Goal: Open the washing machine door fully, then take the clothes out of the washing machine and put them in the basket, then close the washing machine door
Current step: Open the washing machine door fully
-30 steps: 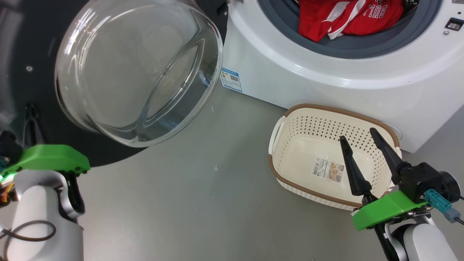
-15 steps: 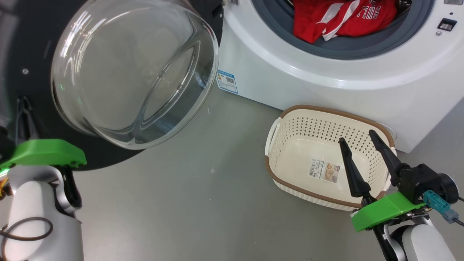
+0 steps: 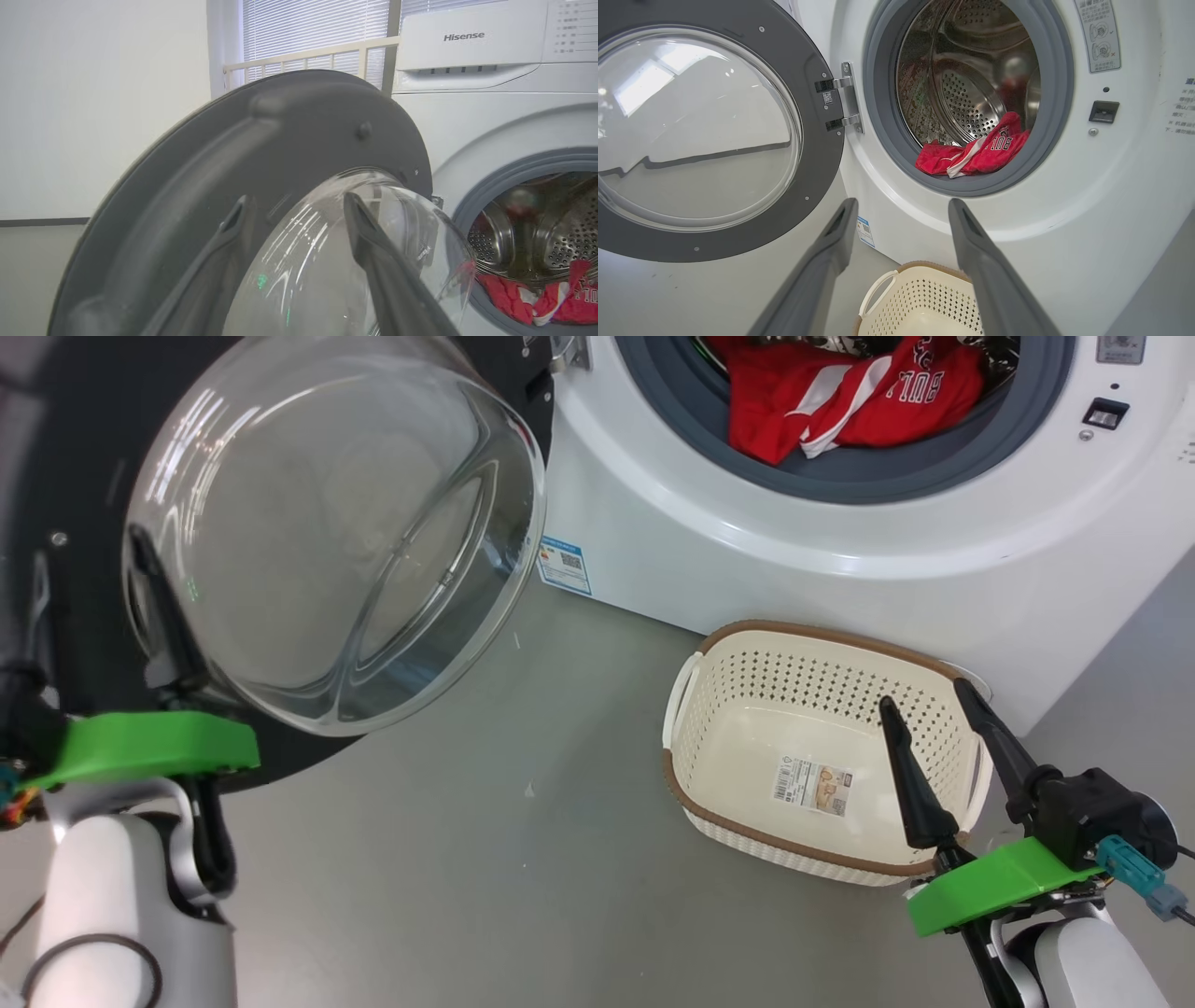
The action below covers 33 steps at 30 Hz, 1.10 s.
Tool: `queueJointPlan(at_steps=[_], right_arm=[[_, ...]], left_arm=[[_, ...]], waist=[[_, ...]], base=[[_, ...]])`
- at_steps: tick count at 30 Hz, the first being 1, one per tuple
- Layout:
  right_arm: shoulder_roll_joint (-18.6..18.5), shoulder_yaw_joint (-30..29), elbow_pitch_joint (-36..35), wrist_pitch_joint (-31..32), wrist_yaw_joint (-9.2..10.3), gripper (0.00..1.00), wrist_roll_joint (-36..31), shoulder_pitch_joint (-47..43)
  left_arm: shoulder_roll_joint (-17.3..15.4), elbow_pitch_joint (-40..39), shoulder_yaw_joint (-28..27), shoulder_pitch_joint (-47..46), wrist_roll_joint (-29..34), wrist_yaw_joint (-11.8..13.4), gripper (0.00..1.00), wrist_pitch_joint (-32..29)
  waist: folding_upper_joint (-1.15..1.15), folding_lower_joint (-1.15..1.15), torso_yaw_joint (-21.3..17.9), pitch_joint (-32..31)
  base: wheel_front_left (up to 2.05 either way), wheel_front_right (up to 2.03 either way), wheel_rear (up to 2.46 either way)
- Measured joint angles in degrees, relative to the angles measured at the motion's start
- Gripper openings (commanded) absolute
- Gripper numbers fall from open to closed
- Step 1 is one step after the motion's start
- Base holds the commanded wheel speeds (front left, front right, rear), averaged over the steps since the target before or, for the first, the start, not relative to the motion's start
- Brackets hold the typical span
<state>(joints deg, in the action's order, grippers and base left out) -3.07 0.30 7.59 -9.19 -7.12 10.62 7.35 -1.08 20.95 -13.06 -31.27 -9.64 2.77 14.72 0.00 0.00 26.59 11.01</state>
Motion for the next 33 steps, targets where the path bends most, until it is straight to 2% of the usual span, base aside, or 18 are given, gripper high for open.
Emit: queueJointPlan(at_steps=[4, 8, 11, 17, 33], right_arm=[[0.0, -0.8, 0.6, -1.0, 0.0, 1.0, 0.5, 0.0], [0.0, -1.7, 1.5, -2.5, 0.0, 1.0, 0.8, 0.1], [0.1, -2.6, 1.9, -3.0, 0.0, 1.0, 0.8, 0.5], [0.1, -3.6, 3.0, -3.9, -0.01, 1.0, 2.0, 1.2], [0.1, -5.1, 1.2, -5.0, 0.0, 1.0, 1.9, 0.2]], left_arm=[[0.0, -5.0, 3.8, 1.7, -1.8, -2.3, 1.0, 0.0], [0.0, -11.1, 9.3, 4.2, -5.9, -2.8, 1.0, 0.0], [0.0, -12.8, 12.2, 4.9, -8.0, -2.9, 1.0, 0.0], [-0.3, -12.9, 17.4, 6.9, -6.9, -5.9, 1.0, 0.0], [-1.7, -10.8, 19.2, 14.2, -8.6, -7.9, 1.0, 0.0]], waist=[[0.0, 0.0, -0.8, -0.3], [0.0, 0.0, -2.4, -0.7], [0.0, 0.0, -3.7, -0.9], [0.0, 0.0, -6.8, -1.2], [0.0, 0.0, -18.1, -3.1]], base=[[0.0, 0.0, 0.0], [0.0, 0.0, 0.0], [0.0, 0.0, 0.0], [0.0, 0.0, 0.0], [0.0, 0.0, 0.0]])
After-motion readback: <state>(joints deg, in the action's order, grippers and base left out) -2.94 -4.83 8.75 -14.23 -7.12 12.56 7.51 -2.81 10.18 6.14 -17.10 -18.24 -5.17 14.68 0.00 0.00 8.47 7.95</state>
